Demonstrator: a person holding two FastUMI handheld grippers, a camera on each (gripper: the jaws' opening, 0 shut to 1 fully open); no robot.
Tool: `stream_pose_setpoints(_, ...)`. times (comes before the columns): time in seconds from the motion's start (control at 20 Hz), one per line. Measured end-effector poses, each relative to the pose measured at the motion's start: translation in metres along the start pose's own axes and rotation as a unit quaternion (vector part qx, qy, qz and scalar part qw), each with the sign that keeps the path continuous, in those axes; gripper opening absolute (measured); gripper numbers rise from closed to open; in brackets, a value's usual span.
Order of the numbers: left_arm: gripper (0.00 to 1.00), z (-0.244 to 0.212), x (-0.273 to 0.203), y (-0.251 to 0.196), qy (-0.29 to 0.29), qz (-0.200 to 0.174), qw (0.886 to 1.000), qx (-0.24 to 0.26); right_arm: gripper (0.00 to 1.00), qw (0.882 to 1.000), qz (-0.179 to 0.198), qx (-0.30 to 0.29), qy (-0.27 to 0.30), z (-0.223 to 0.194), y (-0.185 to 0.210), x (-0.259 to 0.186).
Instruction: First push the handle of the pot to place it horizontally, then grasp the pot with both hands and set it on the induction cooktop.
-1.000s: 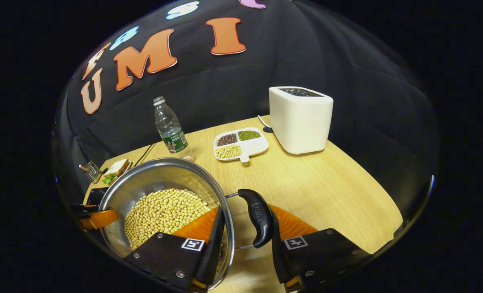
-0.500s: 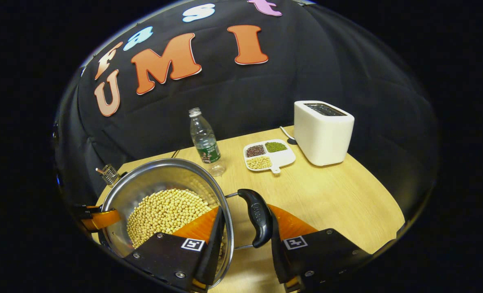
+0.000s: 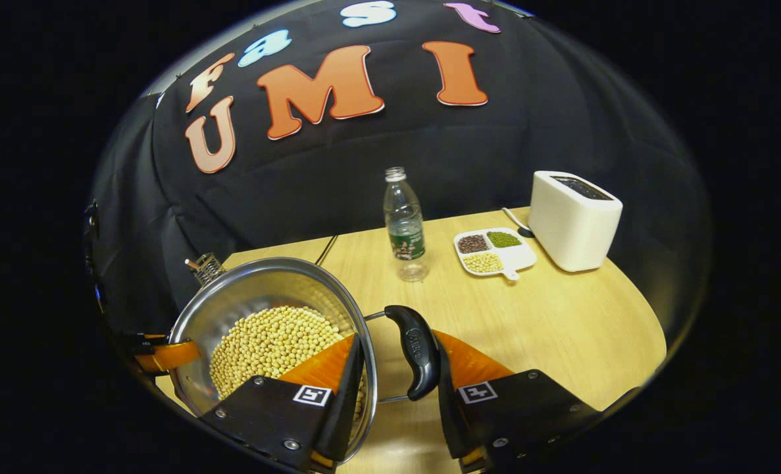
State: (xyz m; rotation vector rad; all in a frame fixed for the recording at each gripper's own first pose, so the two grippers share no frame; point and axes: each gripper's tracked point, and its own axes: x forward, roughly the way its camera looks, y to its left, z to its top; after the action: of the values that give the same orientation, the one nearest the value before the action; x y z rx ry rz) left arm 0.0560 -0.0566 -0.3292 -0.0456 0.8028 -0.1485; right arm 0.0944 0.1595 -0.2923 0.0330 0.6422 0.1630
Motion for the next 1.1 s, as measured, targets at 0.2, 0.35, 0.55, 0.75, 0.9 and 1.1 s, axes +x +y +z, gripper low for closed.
stream_pose_setpoints(0.2, 0.63, -0.009, -0.004, 0.033, 0.004, 0.017, 1.0, -0.018, 0.56, 1.0, 0.019, -0.008, 0.009, -0.007, 0.036, 0.009)
stream_pose_setpoints(0.35, 0.63, -0.013, -0.014, 0.06, 0.009, 0.029, 0.999, -0.028, 0.56, 0.999, 0.037, -0.014, 0.015, -0.012, 0.062, 0.013)
stream_pose_setpoints(0.55, 0.64, -0.013, -0.019, 0.098, 0.011, 0.046, 0.998, -0.038, 0.56, 0.998, 0.057, -0.017, 0.025, -0.023, 0.098, 0.024)
stream_pose_setpoints(0.75, 0.64, -0.02, -0.016, 0.118, 0.02, 0.058, 0.997, -0.05, 0.56, 0.996, 0.071, -0.018, 0.041, -0.036, 0.125, 0.035)
stream_pose_setpoints(0.9, 0.63, -0.022, -0.01, 0.143, 0.016, 0.066, 0.996, -0.056, 0.56, 0.996, 0.076, -0.025, 0.044, -0.04, 0.139, 0.039)
stream_pose_setpoints(1.1, 0.64, -0.018, -0.009, 0.149, 0.004, 0.065, 0.996, -0.056, 0.51, 0.995, 0.08, -0.02, 0.05, -0.044, 0.144, 0.045)
